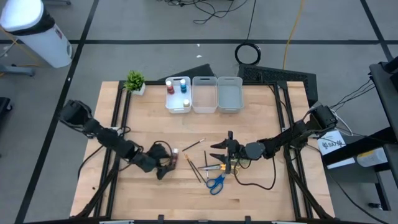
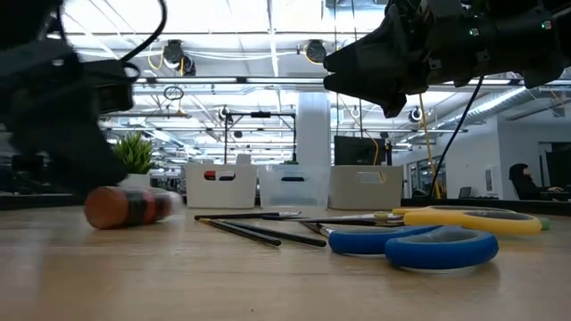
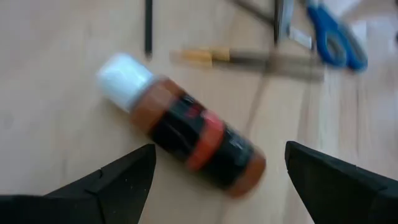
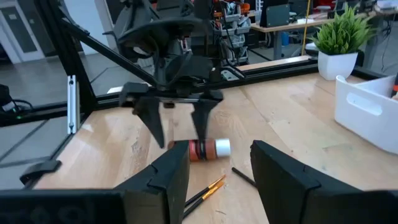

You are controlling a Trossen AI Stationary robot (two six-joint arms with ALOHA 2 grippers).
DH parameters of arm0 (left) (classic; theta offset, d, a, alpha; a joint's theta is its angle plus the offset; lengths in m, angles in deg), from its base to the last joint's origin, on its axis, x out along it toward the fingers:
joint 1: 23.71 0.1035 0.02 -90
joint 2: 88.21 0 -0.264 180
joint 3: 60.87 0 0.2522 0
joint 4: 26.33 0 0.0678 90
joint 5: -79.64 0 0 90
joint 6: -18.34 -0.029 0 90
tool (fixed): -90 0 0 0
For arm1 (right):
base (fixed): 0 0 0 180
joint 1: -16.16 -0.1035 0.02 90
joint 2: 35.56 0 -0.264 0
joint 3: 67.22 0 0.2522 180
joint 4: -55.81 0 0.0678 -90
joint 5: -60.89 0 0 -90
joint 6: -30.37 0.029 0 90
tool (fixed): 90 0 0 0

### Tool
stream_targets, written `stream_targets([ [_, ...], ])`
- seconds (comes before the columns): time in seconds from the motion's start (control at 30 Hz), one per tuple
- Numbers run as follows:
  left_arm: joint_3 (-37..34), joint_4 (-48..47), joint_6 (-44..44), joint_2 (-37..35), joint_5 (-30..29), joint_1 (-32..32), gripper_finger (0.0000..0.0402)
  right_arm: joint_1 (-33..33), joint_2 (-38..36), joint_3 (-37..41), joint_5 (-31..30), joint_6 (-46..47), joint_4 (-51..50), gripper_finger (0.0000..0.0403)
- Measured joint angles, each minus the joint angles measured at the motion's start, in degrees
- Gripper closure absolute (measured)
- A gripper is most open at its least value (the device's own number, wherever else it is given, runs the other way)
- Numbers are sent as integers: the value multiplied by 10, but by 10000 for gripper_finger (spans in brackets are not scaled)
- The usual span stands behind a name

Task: Pick & Place Paint Supplies
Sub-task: Put the brown paint bottle into the white bin

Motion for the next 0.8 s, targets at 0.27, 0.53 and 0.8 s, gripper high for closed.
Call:
stream_targets([
  [0.27,10,137,-108,45,-9,76,34,-1,0,0,3,11,-1,247],
  [0.53,20,129,-104,8,106,88,34,-1,0,0,16,13,-6,247],
  [0.8,190,-227,-43,37,-6,10,62,0,0,0,15,14,-13,247],
])
